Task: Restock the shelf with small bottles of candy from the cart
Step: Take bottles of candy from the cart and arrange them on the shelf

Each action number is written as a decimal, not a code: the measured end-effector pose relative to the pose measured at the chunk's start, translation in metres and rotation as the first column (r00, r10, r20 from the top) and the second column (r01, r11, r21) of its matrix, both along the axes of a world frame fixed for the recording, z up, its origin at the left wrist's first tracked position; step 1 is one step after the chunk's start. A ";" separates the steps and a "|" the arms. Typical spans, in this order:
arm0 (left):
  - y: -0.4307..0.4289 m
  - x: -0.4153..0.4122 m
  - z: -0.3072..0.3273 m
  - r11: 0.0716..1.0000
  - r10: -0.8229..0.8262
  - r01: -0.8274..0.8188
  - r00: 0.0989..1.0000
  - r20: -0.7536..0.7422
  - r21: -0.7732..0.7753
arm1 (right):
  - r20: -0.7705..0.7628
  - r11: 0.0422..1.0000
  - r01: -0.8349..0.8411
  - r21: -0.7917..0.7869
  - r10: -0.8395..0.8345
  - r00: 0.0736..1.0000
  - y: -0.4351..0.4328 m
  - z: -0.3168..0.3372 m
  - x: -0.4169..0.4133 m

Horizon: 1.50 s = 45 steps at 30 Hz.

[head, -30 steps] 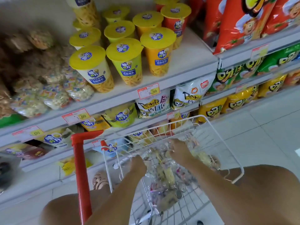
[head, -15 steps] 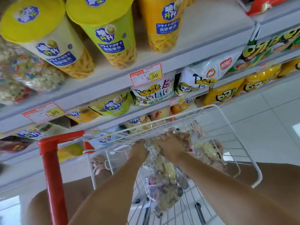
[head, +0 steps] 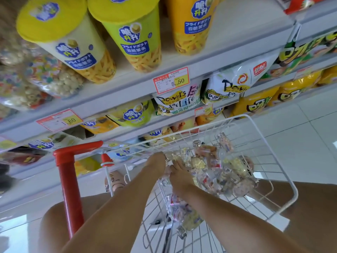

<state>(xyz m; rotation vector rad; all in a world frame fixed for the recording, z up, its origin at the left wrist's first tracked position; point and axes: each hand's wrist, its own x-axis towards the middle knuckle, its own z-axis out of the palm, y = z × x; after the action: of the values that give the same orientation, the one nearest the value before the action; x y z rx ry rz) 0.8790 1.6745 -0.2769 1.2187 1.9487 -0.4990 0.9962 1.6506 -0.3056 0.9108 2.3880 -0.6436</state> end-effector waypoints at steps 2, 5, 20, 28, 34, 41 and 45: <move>0.001 -0.004 0.012 1.000 -0.022 0.022 1.000 -0.005 0.014 | 0.002 0.999 -0.041 0.032 0.041 0.999 0.006 0.015 0.003; 0.000 -0.007 0.032 0.995 -0.076 0.075 0.997 0.024 0.062 | -0.011 0.995 -0.008 0.097 0.009 1.000 0.015 0.037 0.015; -0.065 -0.023 0.235 0.729 0.282 -0.617 0.666 0.691 0.296 | -0.455 0.512 0.353 -0.783 -0.858 0.238 0.017 0.232 0.071; -0.133 -0.043 0.358 0.405 -0.021 -0.913 0.054 0.998 0.057 | -0.389 0.303 -0.347 -0.887 -0.897 0.212 -0.015 0.356 0.028; -0.162 -0.094 0.420 0.216 -0.156 -0.890 0.373 0.914 0.401 | -0.579 0.537 -0.252 -0.805 -0.804 0.139 -0.023 0.447 -0.022; -0.175 -0.186 0.489 -0.082 -0.101 -0.719 0.695 0.712 0.690 | -0.864 0.893 0.020 -0.450 -0.441 0.241 -0.011 0.535 -0.104; -0.161 -0.251 0.534 -0.265 0.187 -0.433 0.854 0.486 0.862 | -0.955 0.990 0.025 -0.137 -0.139 0.263 -0.002 0.596 -0.166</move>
<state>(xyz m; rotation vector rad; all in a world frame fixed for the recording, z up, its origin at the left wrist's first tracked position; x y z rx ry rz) 0.6283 1.5140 0.2572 1.2554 2.2168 1.8910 0.8304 1.6485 0.2907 0.6297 3.3041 -1.7922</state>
